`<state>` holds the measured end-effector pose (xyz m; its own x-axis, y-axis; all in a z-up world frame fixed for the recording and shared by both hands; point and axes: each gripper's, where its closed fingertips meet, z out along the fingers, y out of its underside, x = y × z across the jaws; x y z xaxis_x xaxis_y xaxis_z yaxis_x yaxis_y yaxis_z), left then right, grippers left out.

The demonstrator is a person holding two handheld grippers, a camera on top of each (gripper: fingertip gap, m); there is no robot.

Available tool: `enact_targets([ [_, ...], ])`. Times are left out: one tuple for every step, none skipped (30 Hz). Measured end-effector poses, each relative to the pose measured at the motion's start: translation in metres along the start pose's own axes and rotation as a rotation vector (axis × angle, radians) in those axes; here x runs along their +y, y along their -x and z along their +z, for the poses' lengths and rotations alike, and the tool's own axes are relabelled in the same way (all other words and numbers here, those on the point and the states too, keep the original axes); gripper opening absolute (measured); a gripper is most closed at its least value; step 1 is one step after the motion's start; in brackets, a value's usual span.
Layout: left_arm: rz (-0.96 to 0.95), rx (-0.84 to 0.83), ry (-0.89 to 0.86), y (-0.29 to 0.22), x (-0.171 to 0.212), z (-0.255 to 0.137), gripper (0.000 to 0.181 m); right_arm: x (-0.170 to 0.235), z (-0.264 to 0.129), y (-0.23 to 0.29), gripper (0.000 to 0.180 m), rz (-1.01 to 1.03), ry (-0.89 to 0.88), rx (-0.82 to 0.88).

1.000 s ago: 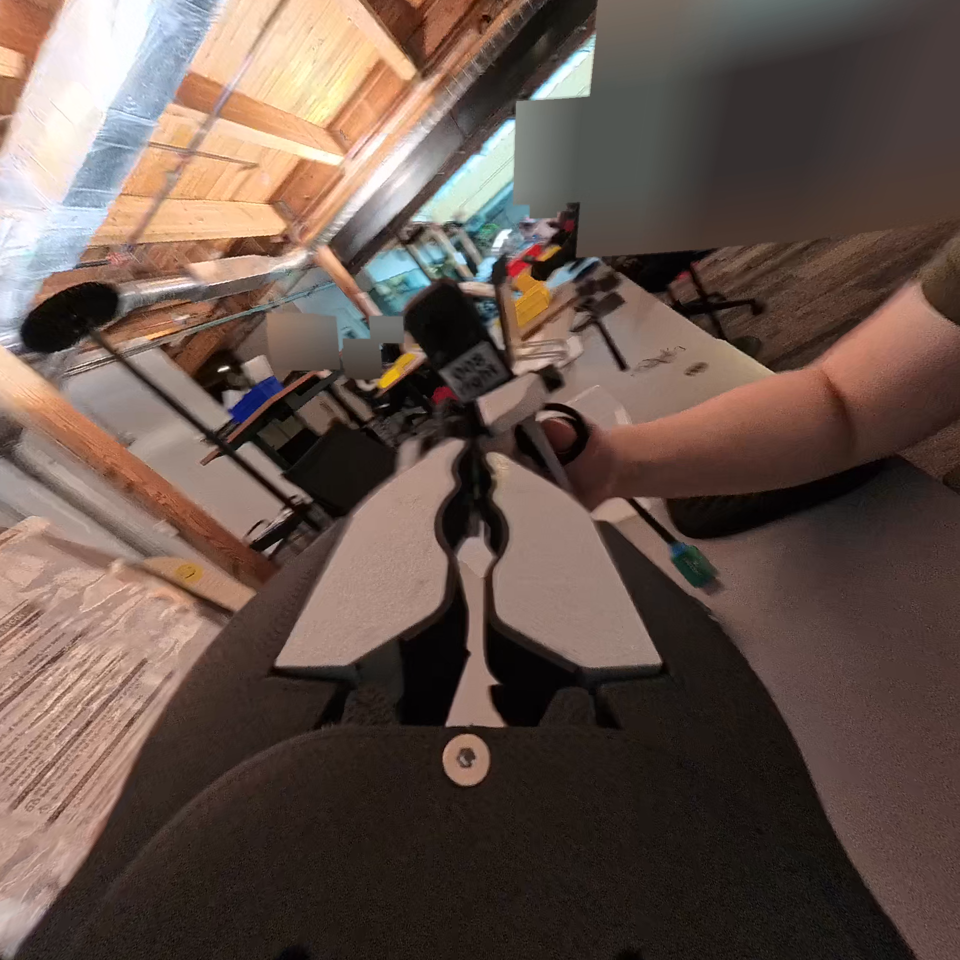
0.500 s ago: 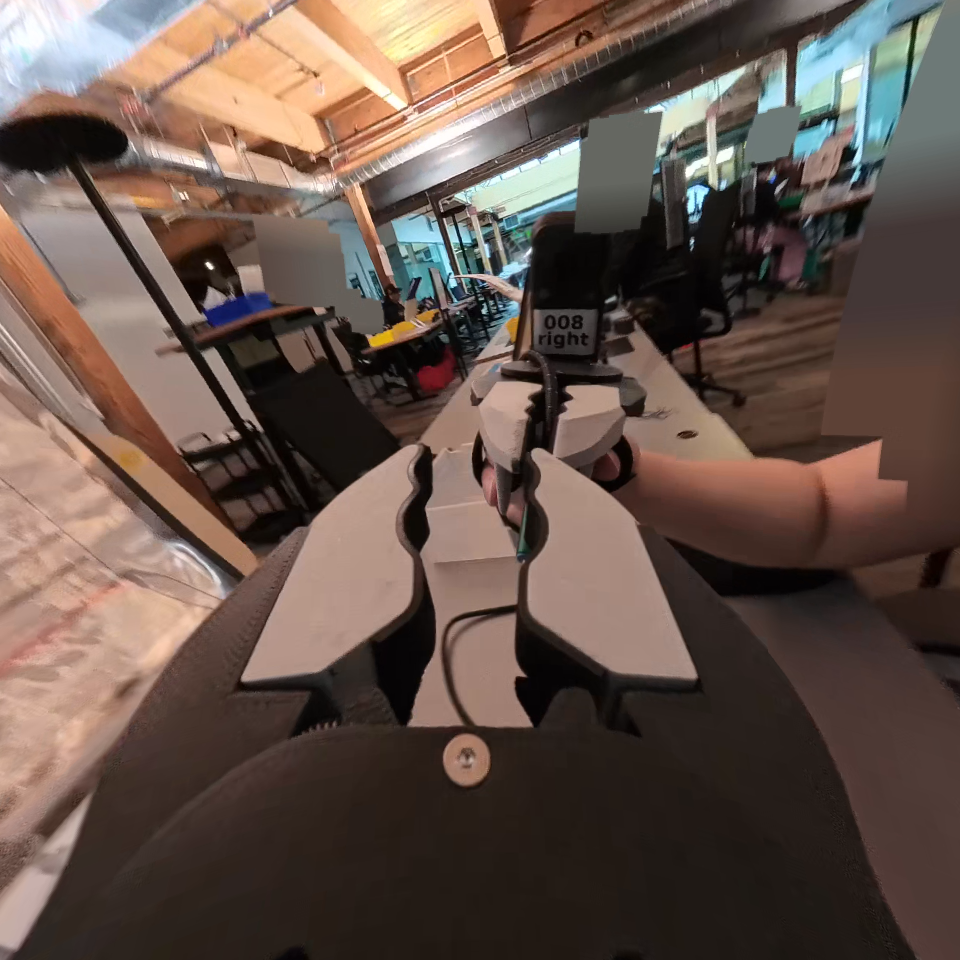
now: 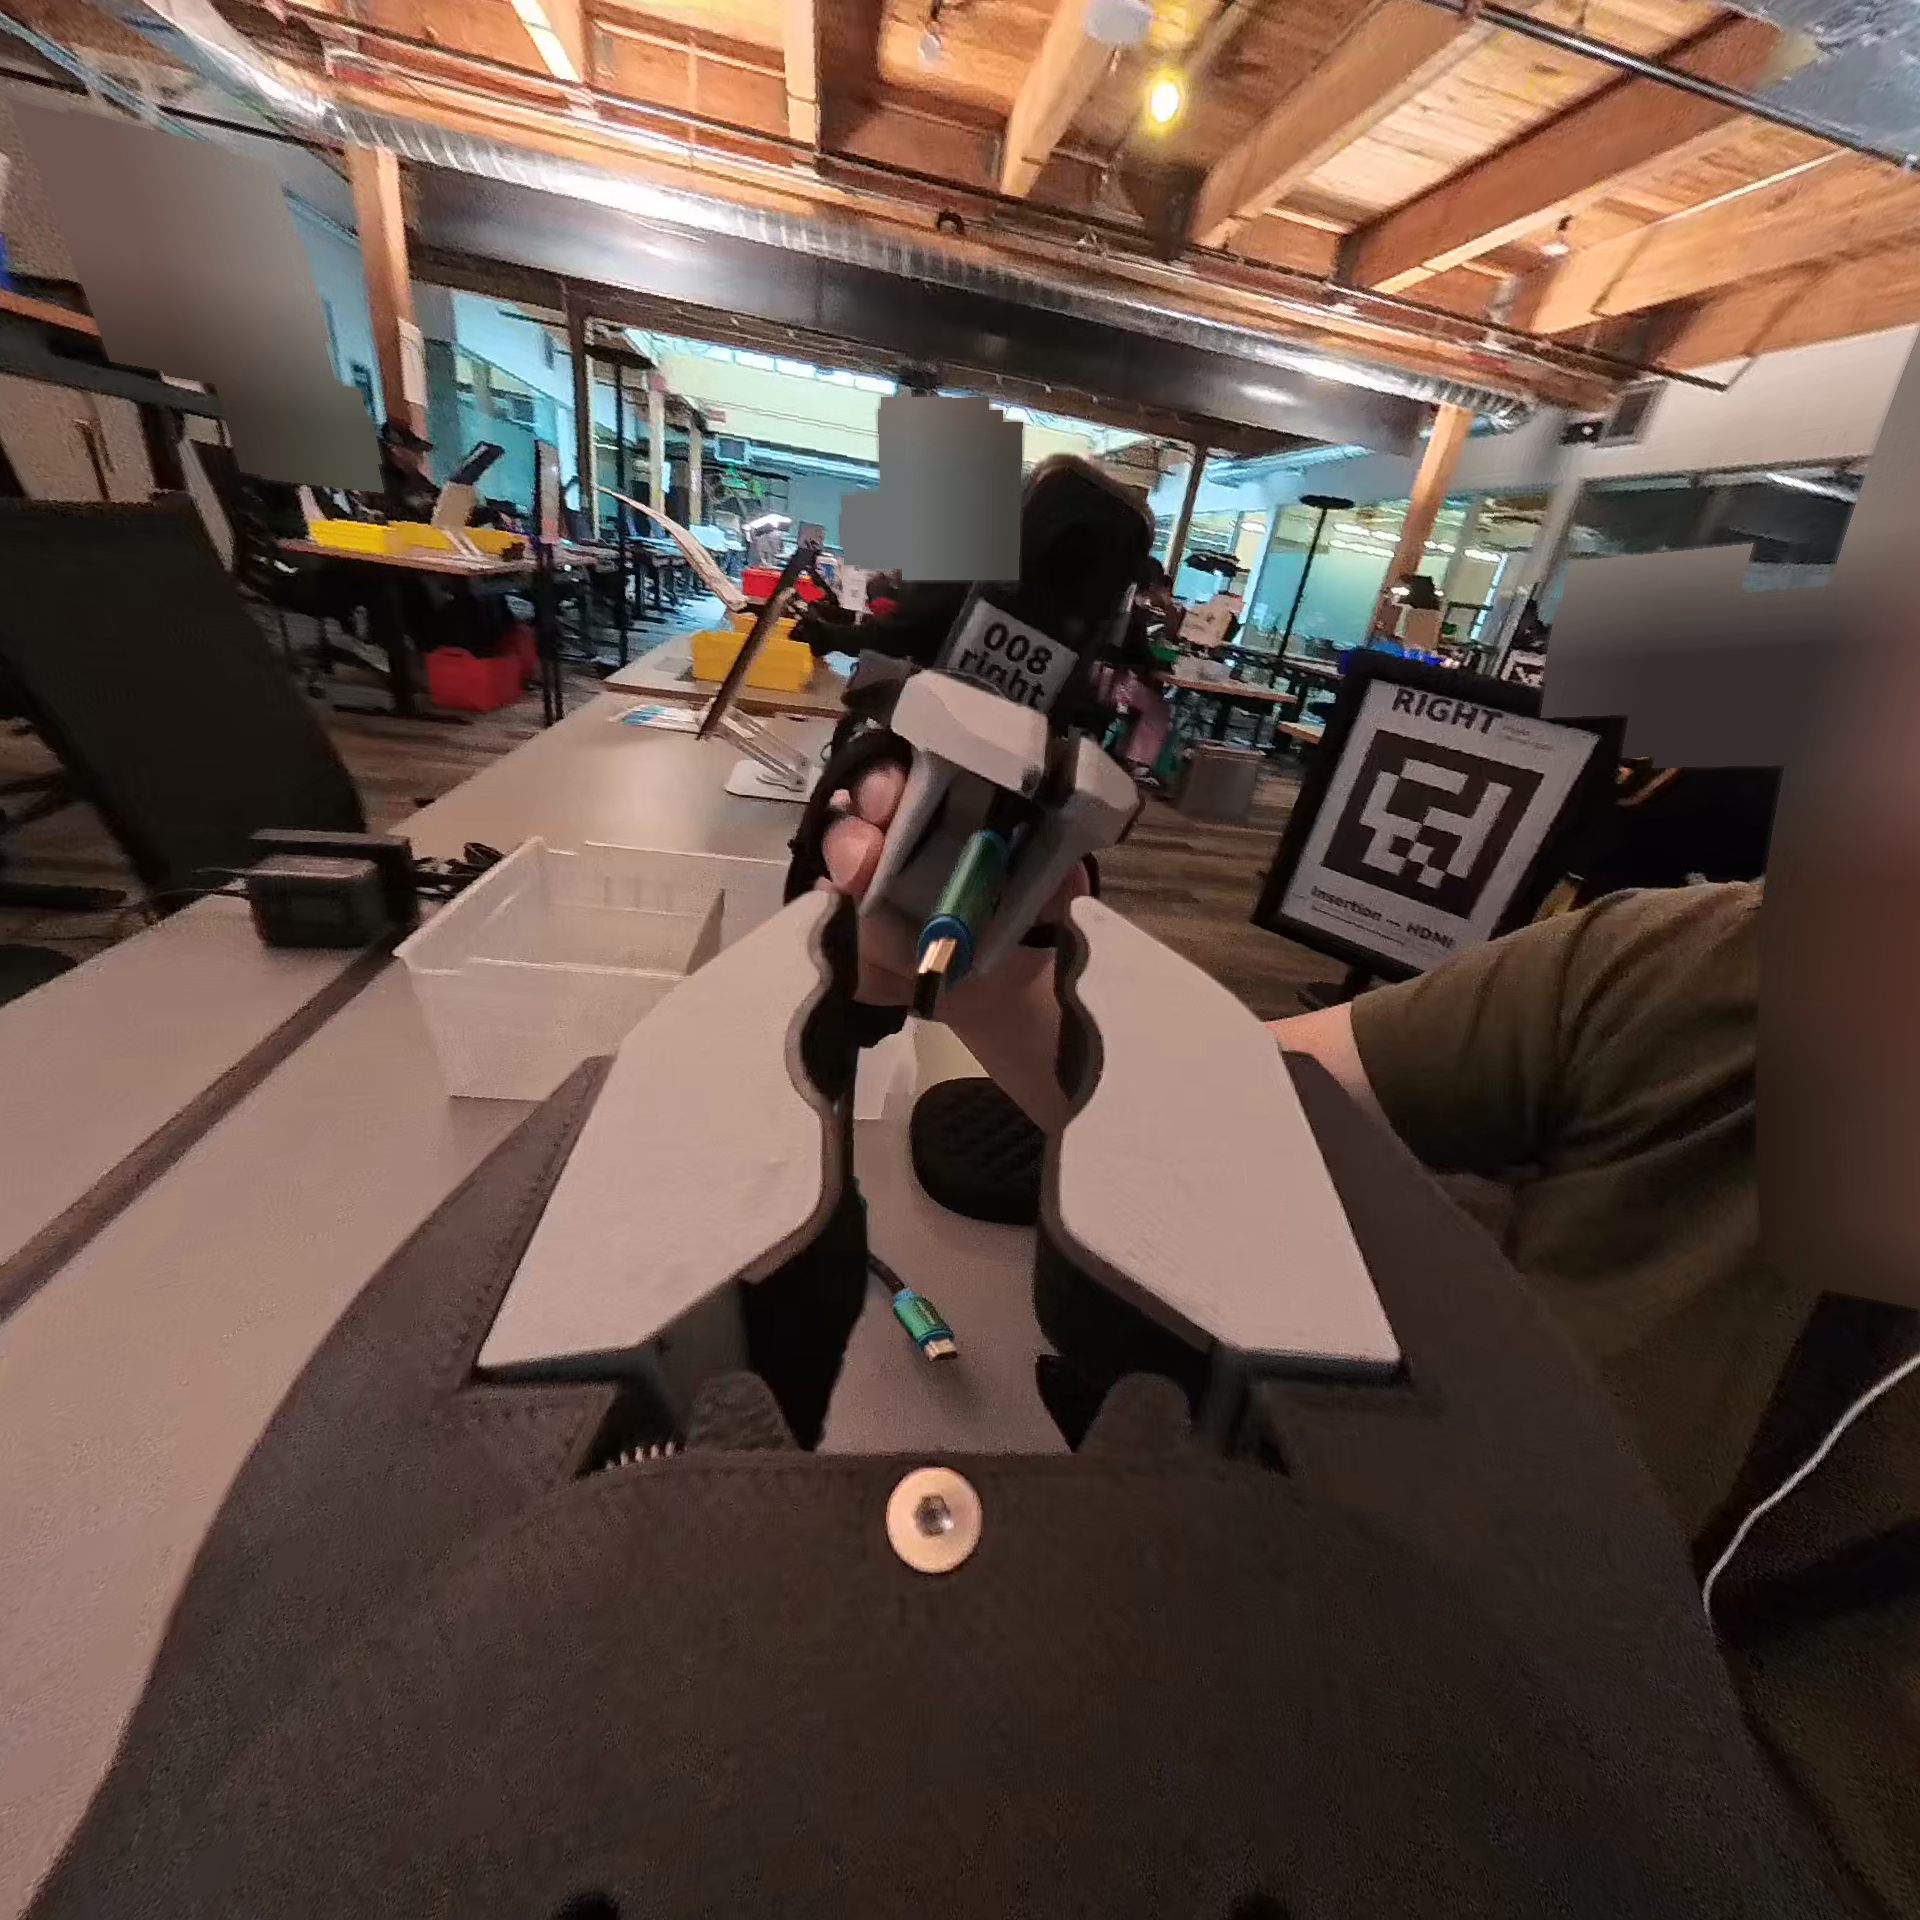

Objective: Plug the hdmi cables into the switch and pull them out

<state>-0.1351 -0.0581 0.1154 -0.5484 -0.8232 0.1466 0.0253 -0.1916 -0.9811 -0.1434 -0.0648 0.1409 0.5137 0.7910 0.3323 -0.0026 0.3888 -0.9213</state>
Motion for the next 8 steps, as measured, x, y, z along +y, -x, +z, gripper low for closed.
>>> enact_targets([
  [0.002, 0.006, 0.009, -0.001, 0.003, 0.003, 0.027, -0.001, 0.000, 0.000, 0.003, 0.002, -0.005, 0.000],
  [0.007, 0.005, 0.018, 0.000, 0.006, 0.005, 0.021, -0.001, 0.000, 0.001, 0.003, 0.006, -0.007, -0.003],
  [0.008, 0.001, 0.023, 0.001, 0.008, 0.007, 0.014, 0.000, 0.000, 0.001, 0.003, 0.009, -0.007, -0.007],
  [-0.001, 0.010, 0.025, 0.000, 0.009, 0.008, 0.013, 0.000, 0.000, 0.000, 0.004, 0.008, -0.012, -0.004],
  [-0.022, 0.038, 0.026, -0.002, 0.009, 0.008, 0.012, -0.002, -0.001, 0.002, 0.004, 0.002, -0.026, -0.017],
  [-0.057, 0.075, 0.038, -0.006, 0.009, 0.008, 0.012, -0.003, -0.001, 0.006, 0.004, -0.005, -0.036, -0.045],
  [-0.104, 0.111, 0.060, -0.009, 0.010, 0.008, 0.011, -0.002, -0.002, 0.009, 0.004, -0.032, -0.033, -0.061],
  [-0.165, 0.146, 0.074, -0.012, 0.010, 0.008, 0.012, 0.001, -0.002, 0.012, 0.010, -0.093, -0.012, -0.070],
])
